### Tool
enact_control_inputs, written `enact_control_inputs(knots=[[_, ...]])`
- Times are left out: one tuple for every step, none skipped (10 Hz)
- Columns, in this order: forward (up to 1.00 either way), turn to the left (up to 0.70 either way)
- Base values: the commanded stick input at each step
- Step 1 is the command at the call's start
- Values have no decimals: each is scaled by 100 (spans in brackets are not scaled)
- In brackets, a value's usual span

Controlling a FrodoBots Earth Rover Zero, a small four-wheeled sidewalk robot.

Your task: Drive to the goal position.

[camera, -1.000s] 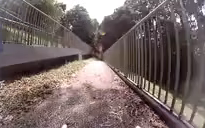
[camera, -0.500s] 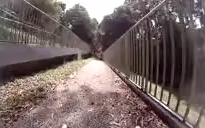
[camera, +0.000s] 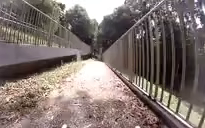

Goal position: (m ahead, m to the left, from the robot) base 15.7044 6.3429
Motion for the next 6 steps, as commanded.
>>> enact_control_inputs(knots=[[68, 0], [68, 0], [68, 0], [68, 0], [68, 1], [68, 11]])
